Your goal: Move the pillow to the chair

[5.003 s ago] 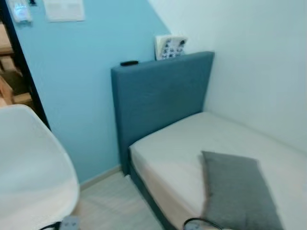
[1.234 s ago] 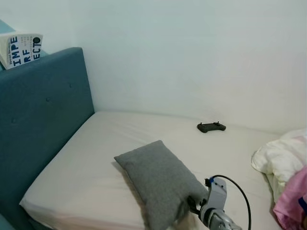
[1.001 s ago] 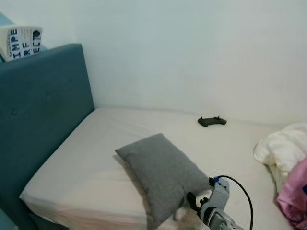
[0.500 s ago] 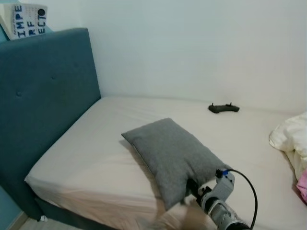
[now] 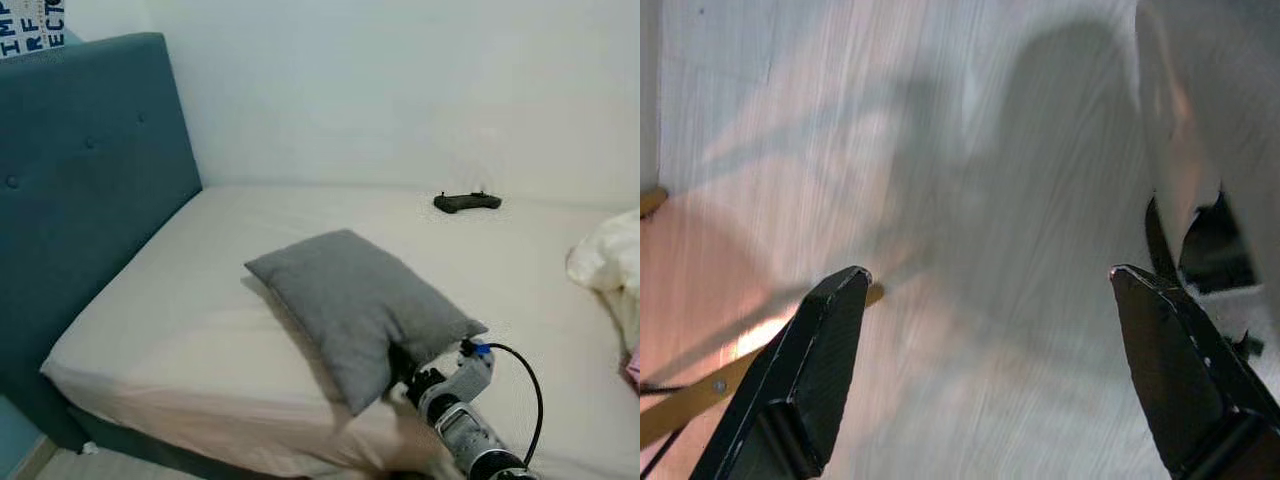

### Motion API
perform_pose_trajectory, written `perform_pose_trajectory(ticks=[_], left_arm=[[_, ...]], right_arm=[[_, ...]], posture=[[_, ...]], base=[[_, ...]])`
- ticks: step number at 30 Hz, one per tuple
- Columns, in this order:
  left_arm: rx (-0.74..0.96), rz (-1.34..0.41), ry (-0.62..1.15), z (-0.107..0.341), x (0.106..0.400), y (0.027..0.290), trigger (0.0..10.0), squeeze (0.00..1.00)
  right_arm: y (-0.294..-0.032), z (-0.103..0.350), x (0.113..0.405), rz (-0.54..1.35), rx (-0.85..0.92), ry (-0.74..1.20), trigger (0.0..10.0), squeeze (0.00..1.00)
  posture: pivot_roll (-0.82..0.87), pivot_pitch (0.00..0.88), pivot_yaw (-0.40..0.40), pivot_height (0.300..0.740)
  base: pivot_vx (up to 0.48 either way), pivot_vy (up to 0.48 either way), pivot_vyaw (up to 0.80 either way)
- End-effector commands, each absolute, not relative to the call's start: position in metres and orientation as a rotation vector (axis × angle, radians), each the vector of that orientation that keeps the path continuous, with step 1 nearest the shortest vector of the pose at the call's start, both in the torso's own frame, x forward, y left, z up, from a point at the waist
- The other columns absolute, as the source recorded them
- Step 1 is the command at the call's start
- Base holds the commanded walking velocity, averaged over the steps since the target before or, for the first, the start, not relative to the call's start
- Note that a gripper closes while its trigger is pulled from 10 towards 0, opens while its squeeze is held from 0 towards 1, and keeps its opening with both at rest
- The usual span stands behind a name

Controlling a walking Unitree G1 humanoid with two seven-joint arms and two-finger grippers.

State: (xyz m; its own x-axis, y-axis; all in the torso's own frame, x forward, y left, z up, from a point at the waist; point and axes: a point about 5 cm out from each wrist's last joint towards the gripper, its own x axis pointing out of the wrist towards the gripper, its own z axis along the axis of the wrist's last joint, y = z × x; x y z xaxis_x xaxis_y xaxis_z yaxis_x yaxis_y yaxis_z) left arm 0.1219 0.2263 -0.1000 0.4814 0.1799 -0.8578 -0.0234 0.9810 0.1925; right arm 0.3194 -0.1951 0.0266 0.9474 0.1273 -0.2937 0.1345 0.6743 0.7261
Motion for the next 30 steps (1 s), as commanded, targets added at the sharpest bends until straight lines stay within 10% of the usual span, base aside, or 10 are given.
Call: perform_pose_trajectory(ticks=[1, 6, 7, 23, 30], left_arm=[[0.190, 0.122, 1.073, -0.100, 0.116, 0.234, 10.0, 0.00], [0.200, 0.121, 1.074, -0.099, 0.115, 0.238, 10.0, 0.00], [0.200, 0.121, 1.073, -0.099, 0.115, 0.238, 10.0, 0.00], [0.180, 0.114, 1.064, -0.100, 0.121, 0.228, 10.0, 0.00], [0.176, 0.121, 1.054, -0.098, 0.128, 0.227, 10.0, 0.00]], right_arm=[[-0.194, 0.031, 0.324, -0.005, 0.864, 0.315, 10.0, 0.00], [-0.188, 0.044, 0.332, 0.078, 0.942, 0.232, 10.0, 0.00], [-0.186, 0.048, 0.335, 0.100, 0.963, 0.210, 0.0, 0.00], [-0.190, 0.066, 0.345, 0.160, 0.930, 0.157, 0.0, 0.00], [-0.159, 0.056, 0.341, 0.349, 0.607, 0.296, 0.0, 0.00]], posture=[[0.09, 0.114, 0.063, 0.496], [0.09, 0.120, 0.062, 0.496], [0.09, 0.122, 0.057, 0.496], [0.04, 0.081, 0.037, 0.496], [0.03, 0.048, 0.029, 0.496]], base=[[0.000, 0.000, 0.00], [0.000, 0.000, 0.00], [0.000, 0.000, 0.00], [0.000, 0.000, 0.00], [0.000, 0.000, 0.00]])
